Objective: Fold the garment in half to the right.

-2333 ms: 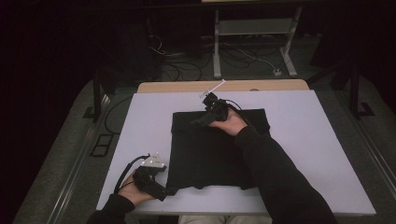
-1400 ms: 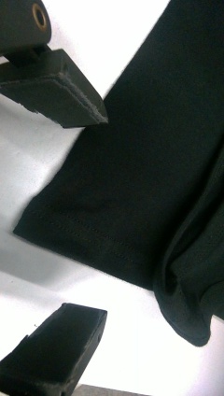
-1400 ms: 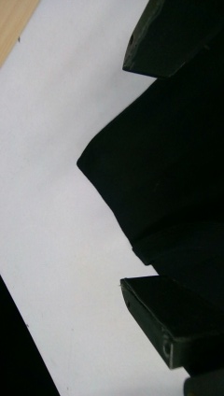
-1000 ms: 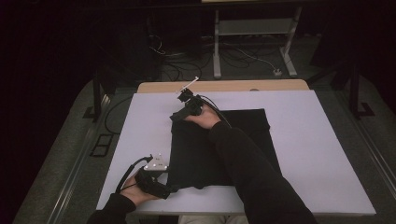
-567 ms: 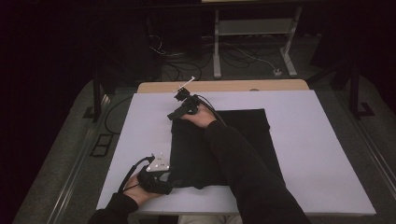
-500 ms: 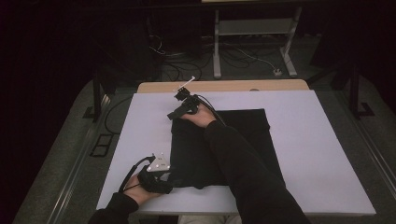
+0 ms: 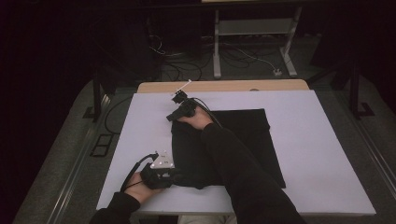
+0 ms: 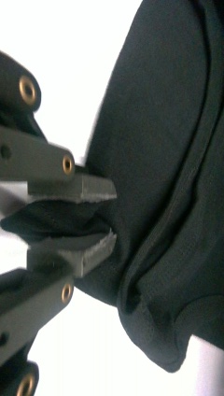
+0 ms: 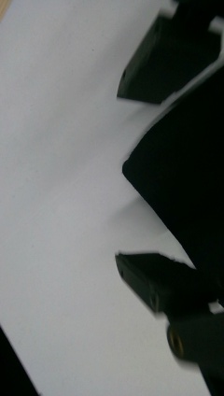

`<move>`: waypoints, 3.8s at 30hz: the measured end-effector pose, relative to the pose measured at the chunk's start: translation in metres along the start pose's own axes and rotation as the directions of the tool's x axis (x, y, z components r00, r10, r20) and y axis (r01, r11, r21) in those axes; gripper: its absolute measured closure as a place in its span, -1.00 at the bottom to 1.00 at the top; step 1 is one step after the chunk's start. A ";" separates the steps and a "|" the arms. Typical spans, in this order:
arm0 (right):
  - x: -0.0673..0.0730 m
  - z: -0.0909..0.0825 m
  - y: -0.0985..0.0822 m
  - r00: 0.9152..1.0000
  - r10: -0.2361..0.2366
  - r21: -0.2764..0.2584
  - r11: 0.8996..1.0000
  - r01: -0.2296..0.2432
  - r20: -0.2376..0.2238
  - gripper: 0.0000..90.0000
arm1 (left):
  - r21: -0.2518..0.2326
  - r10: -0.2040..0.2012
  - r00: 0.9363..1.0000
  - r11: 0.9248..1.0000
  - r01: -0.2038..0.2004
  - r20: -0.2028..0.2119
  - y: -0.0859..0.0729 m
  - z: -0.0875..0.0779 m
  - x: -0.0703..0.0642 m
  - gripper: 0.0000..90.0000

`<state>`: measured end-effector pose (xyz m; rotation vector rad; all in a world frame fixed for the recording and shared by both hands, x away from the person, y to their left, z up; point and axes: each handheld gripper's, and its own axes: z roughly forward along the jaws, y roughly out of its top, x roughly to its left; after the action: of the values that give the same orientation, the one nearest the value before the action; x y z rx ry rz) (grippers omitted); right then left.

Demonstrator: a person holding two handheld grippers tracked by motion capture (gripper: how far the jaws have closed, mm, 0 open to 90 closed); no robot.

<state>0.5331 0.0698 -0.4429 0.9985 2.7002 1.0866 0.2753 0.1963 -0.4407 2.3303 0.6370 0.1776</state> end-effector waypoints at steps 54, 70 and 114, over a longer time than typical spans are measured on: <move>-0.024 -0.107 -0.022 0.999 0.040 -0.093 0.995 -0.036 0.035 0.90 | -0.109 -0.034 0.996 0.993 0.043 0.086 0.039 -0.010 -0.011 0.86; -0.035 -0.144 -0.026 0.996 0.046 -0.129 0.991 -0.036 0.072 0.90 | -0.154 0.004 0.991 0.988 0.017 0.137 0.071 -0.004 -0.022 0.87; -0.088 -0.206 -0.086 0.979 0.158 -0.188 0.973 -0.131 0.132 0.90 | -0.194 0.121 0.967 0.978 -0.077 0.223 0.143 0.034 -0.049 0.87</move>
<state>0.4970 -0.1519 -0.3587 1.2070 2.3991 1.2026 0.2989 0.0617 -0.3684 2.1627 0.3705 0.0060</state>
